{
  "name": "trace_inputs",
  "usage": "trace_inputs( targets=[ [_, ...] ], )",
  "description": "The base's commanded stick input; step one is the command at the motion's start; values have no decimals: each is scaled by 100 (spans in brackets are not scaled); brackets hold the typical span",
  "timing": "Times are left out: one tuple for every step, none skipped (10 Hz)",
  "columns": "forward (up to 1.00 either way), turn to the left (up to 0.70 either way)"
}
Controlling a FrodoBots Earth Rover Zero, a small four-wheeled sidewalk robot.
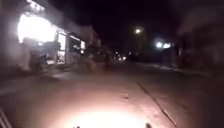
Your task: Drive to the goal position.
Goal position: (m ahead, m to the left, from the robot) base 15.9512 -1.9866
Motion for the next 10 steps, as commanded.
trace_inputs(
  targets=[
    [50, 0],
    [50, 0],
    [50, 0],
    [50, 0],
    [50, 0],
    [50, 0],
    [50, 0],
    [50, 0],
    [50, 0],
    [50, 0]
  ],
)
